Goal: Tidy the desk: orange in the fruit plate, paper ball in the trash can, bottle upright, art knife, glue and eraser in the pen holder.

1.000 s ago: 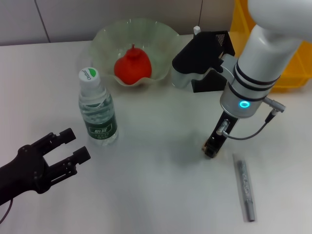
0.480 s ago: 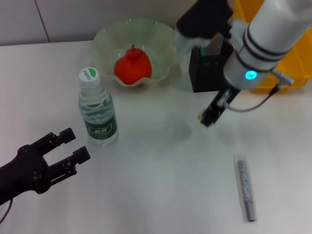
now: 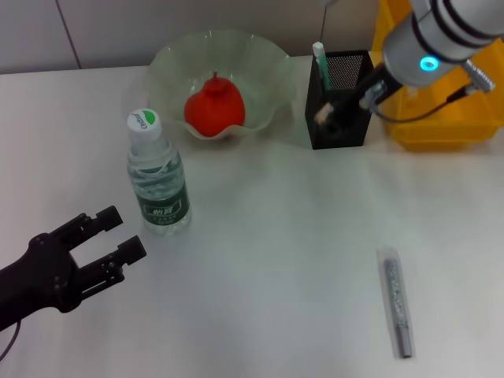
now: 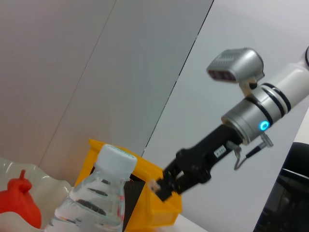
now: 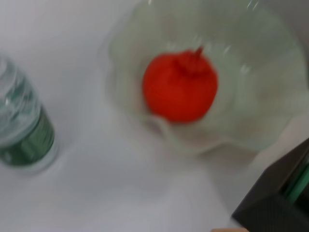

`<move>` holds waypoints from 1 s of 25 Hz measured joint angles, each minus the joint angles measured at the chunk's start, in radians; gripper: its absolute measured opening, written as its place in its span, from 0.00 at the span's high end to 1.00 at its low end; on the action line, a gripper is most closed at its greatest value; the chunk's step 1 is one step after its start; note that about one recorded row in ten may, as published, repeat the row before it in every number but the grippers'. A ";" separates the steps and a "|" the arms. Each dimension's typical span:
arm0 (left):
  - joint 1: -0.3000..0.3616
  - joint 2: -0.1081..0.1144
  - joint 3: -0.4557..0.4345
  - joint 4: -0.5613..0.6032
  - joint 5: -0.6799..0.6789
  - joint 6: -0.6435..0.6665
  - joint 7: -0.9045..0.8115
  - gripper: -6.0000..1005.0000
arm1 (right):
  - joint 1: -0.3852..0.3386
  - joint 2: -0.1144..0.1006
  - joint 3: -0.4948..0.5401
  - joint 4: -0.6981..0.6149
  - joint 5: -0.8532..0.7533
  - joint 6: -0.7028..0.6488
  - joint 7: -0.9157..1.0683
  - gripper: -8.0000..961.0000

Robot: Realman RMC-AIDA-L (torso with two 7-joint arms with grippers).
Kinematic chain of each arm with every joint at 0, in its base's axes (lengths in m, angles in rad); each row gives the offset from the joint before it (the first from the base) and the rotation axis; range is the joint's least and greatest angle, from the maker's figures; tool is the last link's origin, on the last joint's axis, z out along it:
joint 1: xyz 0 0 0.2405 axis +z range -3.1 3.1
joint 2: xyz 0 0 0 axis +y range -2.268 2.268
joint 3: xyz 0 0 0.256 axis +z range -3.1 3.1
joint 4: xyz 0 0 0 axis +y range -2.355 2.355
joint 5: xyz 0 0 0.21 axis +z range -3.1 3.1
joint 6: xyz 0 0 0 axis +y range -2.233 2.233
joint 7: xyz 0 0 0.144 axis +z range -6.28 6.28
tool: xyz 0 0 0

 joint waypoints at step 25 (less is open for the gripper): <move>0.000 0.001 -0.003 0.000 0.000 0.000 -0.003 0.22 | -0.030 -0.004 0.127 -0.075 -0.103 0.113 -0.008 0.68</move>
